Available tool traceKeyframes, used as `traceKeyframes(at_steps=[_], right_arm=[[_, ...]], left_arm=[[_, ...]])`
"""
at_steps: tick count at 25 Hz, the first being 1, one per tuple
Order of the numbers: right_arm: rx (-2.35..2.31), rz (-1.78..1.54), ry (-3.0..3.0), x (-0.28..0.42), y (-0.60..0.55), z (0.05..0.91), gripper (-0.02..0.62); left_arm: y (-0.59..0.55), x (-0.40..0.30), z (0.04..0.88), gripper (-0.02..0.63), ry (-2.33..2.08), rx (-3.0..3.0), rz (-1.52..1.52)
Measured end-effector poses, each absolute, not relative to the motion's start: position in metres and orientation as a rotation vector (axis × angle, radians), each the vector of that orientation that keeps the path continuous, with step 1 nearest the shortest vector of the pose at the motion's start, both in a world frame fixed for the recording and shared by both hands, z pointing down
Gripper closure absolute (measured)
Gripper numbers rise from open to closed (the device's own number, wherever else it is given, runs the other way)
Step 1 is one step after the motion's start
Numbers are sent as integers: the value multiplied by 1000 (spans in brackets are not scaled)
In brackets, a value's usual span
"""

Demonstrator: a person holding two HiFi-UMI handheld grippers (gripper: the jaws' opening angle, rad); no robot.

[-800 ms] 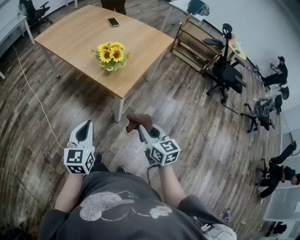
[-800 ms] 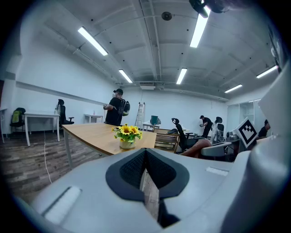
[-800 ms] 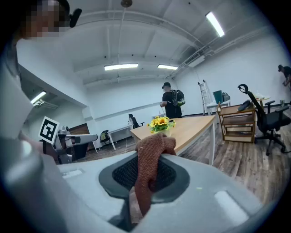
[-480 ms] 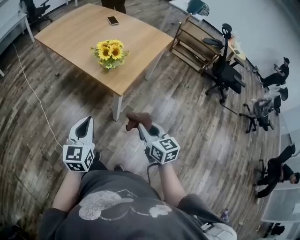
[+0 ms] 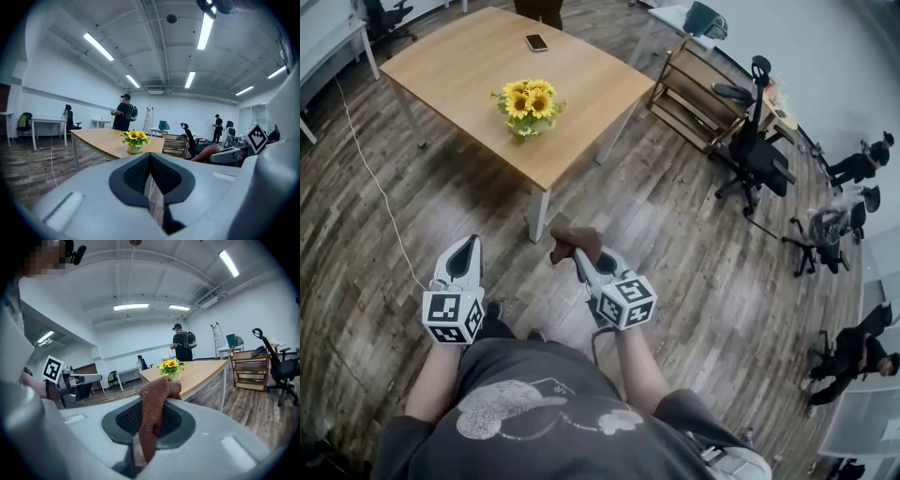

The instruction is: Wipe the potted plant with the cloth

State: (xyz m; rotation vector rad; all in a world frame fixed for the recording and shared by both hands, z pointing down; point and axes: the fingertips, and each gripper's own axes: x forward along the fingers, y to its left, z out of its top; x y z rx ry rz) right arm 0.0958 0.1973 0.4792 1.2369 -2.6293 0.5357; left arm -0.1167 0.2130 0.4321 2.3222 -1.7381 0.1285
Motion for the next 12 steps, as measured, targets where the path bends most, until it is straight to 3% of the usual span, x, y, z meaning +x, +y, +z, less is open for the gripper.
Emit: traceKeyframes(at_steps=[12], right_arm=[[1281,598,-2594,111,194,493,548]], left_arm=[[204,-117,439,588,-1834,2334,118]])
